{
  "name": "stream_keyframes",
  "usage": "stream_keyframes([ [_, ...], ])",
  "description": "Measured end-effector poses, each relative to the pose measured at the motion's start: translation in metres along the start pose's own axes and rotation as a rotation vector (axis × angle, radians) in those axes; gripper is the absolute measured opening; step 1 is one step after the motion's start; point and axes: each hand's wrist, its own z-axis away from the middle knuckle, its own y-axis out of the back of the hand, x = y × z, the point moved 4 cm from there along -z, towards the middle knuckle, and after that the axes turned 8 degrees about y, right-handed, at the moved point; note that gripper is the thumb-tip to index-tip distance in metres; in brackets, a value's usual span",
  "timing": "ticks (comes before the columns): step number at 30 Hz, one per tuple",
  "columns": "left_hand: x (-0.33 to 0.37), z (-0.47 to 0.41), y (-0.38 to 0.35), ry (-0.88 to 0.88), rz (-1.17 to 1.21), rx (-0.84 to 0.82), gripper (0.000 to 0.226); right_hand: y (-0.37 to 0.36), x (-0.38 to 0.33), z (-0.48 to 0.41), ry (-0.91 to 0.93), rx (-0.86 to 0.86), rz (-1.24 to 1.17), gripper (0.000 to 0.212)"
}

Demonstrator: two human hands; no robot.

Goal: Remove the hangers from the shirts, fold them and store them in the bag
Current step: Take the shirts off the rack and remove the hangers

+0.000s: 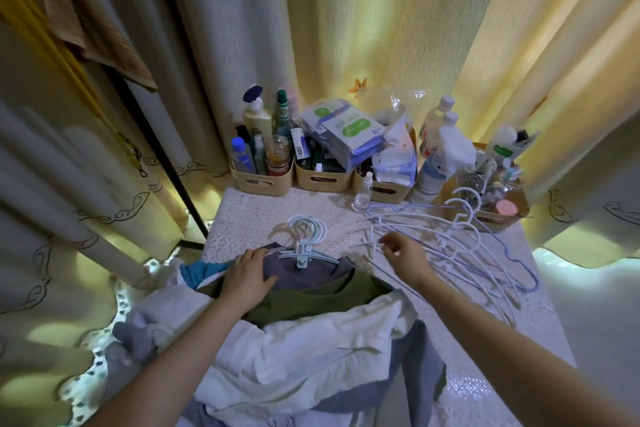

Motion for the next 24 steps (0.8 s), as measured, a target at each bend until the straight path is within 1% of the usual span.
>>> stream_keyframes([
  [2, -0.003, -0.004, -0.004, 0.015, -0.037, 0.007, 0.049, -0.021, -0.019, 0.002, 0.078, -0.162, 0.063, 0.024],
  [4, -0.004, -0.006, 0.000, -0.011, 0.044, 0.086, 0.037, -0.036, -0.031, 0.007, 0.141, -0.268, 0.070, 0.024],
  [5, -0.006, -0.007, 0.004, -0.022, 0.104, 0.127, 0.030, -0.040, -0.037, 0.009, 0.166, -0.290, 0.064, 0.023],
  [7, -0.009, -0.010, 0.013, -0.036, 0.180, 0.152, 0.021, -0.042, -0.044, 0.011, 0.190, -0.284, 0.050, 0.021],
  [11, -0.006, -0.005, 0.029, -0.112, 0.243, 0.189, 0.012, -0.035, -0.052, 0.014, 0.218, -0.239, 0.005, 0.024],
  [12, -0.005, -0.002, 0.032, -0.137, 0.269, 0.193, 0.009, -0.033, -0.055, 0.016, 0.243, -0.225, -0.004, 0.024],
  [13, -0.004, 0.002, 0.033, -0.152, 0.302, 0.163, 0.007, -0.031, -0.058, 0.017, 0.271, -0.209, -0.019, 0.023],
  [16, 0.002, 0.009, 0.029, -0.172, 0.360, -0.061, 0.016, -0.026, -0.066, 0.023, 0.339, -0.187, -0.070, 0.020],
  [18, 0.012, 0.010, 0.030, -0.226, 0.375, -0.108, 0.023, -0.025, -0.070, 0.027, 0.371, -0.200, -0.076, 0.016],
  [20, 0.025, 0.009, 0.032, -0.280, 0.374, -0.068, 0.024, -0.024, -0.073, 0.030, 0.397, -0.217, -0.077, 0.014],
  [22, 0.041, 0.011, 0.032, -0.333, 0.323, -0.005, 0.024, -0.023, -0.075, 0.032, 0.400, -0.233, -0.079, 0.016],
  [24, 0.054, 0.013, 0.032, -0.360, 0.254, 0.089, 0.031, -0.023, -0.074, 0.034, 0.387, -0.247, -0.082, 0.015],
])
